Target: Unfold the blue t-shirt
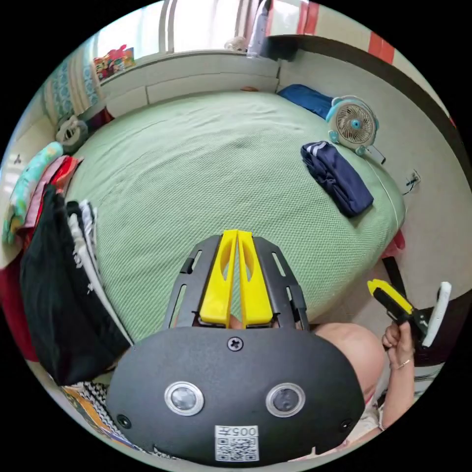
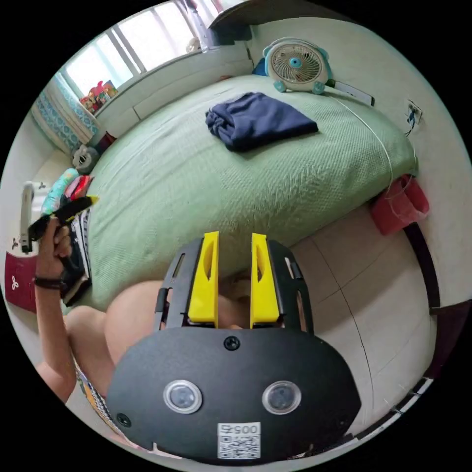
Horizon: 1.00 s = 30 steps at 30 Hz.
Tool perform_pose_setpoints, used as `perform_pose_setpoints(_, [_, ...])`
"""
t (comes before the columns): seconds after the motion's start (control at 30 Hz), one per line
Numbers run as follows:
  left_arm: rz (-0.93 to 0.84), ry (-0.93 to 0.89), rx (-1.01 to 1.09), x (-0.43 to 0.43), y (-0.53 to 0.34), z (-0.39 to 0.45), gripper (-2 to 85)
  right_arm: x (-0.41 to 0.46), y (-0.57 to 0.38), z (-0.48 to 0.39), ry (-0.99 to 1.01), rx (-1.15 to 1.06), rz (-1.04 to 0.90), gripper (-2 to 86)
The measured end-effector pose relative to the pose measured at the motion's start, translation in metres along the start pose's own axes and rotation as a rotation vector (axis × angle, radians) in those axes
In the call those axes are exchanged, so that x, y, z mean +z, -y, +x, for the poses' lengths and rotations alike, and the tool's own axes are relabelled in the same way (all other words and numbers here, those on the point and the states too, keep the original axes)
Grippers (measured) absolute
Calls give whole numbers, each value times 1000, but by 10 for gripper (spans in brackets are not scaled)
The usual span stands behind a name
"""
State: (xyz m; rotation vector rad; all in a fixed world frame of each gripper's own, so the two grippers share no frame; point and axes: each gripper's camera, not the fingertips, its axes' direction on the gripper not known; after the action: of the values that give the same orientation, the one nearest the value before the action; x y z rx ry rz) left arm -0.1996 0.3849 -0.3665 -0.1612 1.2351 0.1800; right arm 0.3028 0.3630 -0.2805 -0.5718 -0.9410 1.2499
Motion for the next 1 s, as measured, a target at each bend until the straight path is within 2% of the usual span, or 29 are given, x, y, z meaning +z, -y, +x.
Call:
perform_pose_setpoints(0.07, [-28,-48,49,35,15,16,-2,-4,18,-4,42,-14,58,100])
perform_pose_setpoints(0.1, [-74,-156,77,60,20,24,-2,-4,32,-10,46,-35,86,113])
perform_pose_setpoints(0.17, [-139,-262,19,84,28,31,-2,-3,56,-19,22,-35,123,130])
perform_pose_setpoints(0.23, [-134,-236,79,88,38,51,-2,4,86,-28,44,-8,187,141])
perform_pose_setpoints(0.27, [-99,-164,153,85,42,67,-2,7,93,-29,69,-1,193,143])
perform_pose_setpoints(0.33, [-31,-86,218,80,45,82,-2,21,123,-42,51,-72,140,167])
perform_pose_setpoints(0.43, [-19,-120,160,94,54,81,-3,34,144,-46,-33,-99,148,172])
perform_pose_setpoints(0.53, [-106,-118,99,120,64,76,-3,64,161,-43,-120,-91,84,169])
perform_pose_setpoints(0.77, [-66,-49,136,144,64,80,-3,115,174,-48,-302,-168,5,167])
perform_pose_setpoints(1.0, [-105,-6,130,176,65,72,-3,147,180,-51,-395,-177,25,80])
